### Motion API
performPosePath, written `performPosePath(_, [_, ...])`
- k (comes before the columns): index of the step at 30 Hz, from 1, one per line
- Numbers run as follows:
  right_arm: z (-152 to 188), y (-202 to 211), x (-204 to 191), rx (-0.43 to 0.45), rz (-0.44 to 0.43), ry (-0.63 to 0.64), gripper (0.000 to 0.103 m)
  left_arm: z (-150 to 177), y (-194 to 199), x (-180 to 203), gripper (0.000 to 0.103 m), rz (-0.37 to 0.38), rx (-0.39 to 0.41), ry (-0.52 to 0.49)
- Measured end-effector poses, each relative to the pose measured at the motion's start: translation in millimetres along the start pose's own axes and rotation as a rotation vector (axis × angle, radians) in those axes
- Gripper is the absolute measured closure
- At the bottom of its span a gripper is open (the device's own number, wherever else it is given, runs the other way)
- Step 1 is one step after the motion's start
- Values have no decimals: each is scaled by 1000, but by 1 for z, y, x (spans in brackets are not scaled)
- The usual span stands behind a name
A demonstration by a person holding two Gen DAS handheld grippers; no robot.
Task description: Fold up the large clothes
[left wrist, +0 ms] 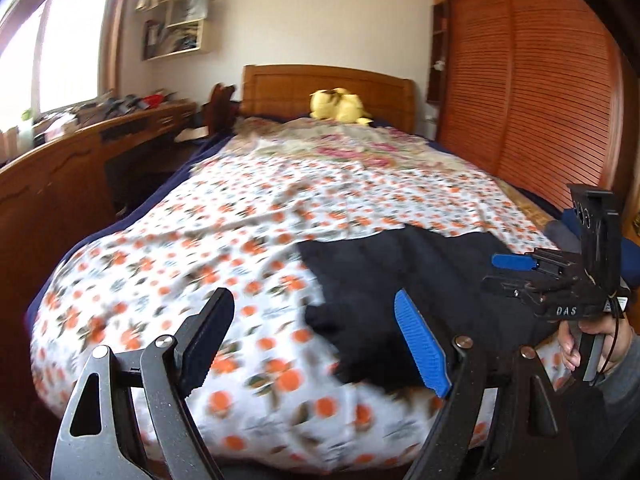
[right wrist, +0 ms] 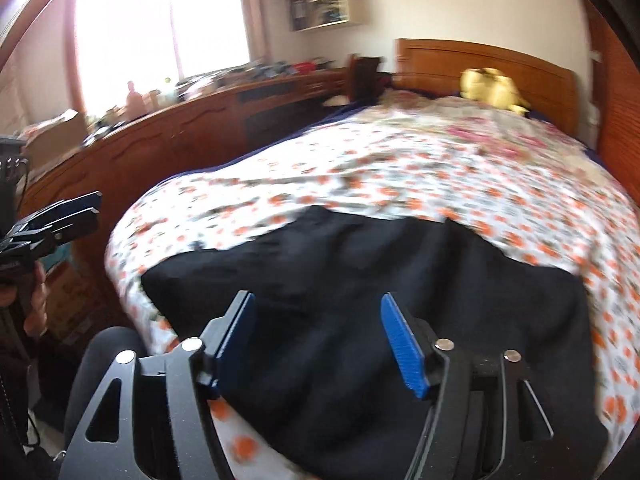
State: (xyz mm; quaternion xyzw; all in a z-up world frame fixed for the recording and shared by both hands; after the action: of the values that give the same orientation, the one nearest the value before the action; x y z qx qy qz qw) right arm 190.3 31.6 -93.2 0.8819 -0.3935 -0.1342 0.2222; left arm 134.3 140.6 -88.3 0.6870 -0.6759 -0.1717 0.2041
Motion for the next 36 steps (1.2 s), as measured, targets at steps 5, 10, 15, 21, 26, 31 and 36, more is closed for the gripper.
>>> performPosePath(5, [0,-53,-61,-88,-91,94,30,17,9,-41,20,-40,-6,42])
performPosePath(10, [2,-88,-95,-141,-134,163,28,28,19,-65,20,-62,-8,56])
performPosePath(15, [-1,-120,-100,-204,-88,208,25,39,24,-77,20,-69,-13,65])
performPosePath(21, [2,-132,-103,-260,-68,267,22,44,22,-75,20,-60,-23,63])
performPosePath(26, [13,-134,-113,-286,-47,332,18,42,23,-73,20,-61,-21,52])
performPosePath(31, [17,-131,-117,-287,-23,394,18,43,25,-75,20,-67,-25,54])
performPosePath(36, [16,-126,-109,-293,-91,373,58,43,25,-74,20,-66,-26,54])
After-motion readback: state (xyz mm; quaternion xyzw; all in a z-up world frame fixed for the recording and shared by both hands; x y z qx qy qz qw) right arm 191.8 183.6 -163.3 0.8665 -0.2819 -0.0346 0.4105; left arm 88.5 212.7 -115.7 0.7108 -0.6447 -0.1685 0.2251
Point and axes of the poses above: each gripper's, at about its wrist camera, not at the fingertips, and y roughly against the way its jaws point, x to its right, z to its underside, the point moved 8 cm from there along -y, roughly the way its jaws point, and after that the axes turned 3 degrees about -y, right-handed, at the moved point
